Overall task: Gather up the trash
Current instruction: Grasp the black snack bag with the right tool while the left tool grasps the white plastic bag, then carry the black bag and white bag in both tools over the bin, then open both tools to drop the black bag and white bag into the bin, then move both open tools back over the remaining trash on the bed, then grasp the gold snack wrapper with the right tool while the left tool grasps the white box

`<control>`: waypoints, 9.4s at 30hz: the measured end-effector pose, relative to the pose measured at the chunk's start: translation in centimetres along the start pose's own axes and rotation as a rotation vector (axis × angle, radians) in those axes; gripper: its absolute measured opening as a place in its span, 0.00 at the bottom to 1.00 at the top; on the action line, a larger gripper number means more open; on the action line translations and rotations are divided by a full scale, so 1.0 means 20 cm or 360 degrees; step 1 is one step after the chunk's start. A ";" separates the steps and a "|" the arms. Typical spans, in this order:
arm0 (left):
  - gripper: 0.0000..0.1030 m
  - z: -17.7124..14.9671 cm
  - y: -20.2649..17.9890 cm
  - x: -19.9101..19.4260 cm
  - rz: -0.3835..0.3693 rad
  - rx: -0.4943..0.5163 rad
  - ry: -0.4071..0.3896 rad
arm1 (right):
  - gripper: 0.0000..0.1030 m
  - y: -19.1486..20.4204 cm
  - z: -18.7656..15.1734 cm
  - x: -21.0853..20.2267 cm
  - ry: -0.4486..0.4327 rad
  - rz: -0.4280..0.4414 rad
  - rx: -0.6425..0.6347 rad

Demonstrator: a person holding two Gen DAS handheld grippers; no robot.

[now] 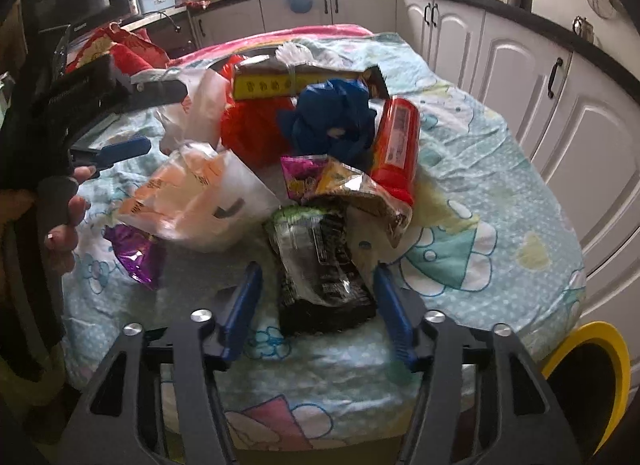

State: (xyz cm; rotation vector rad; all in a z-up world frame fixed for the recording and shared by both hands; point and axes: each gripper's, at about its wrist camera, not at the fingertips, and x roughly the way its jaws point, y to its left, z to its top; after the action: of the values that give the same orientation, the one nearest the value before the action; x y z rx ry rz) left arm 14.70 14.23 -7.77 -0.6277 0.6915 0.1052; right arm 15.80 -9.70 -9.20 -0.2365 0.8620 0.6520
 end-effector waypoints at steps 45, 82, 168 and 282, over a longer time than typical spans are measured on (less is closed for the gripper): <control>0.31 0.02 -0.29 -0.46 -0.0208 0.0246 -0.0336 | 0.31 -0.08 0.02 -0.50 -0.0334 0.0086 0.0082; 0.31 -0.29 -0.83 -0.37 -0.0363 0.0671 -0.0181 | 0.31 -0.52 -0.28 -0.89 -0.0540 -0.0196 0.0447; 0.85 -0.84 -1.46 0.16 -0.0487 0.1042 0.0288 | 0.59 -1.03 -0.88 -0.98 -0.0416 -0.0504 0.0950; 0.46 0.13 -0.36 0.14 -0.0106 0.0679 0.0053 | 0.08 -0.13 0.05 -0.15 -0.0113 0.0093 0.0029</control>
State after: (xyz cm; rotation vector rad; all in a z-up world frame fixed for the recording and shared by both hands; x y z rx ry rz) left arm 20.37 9.59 -4.40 -0.2427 0.6980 -0.1133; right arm 16.63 -12.67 -6.45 -0.1715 0.8087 0.7025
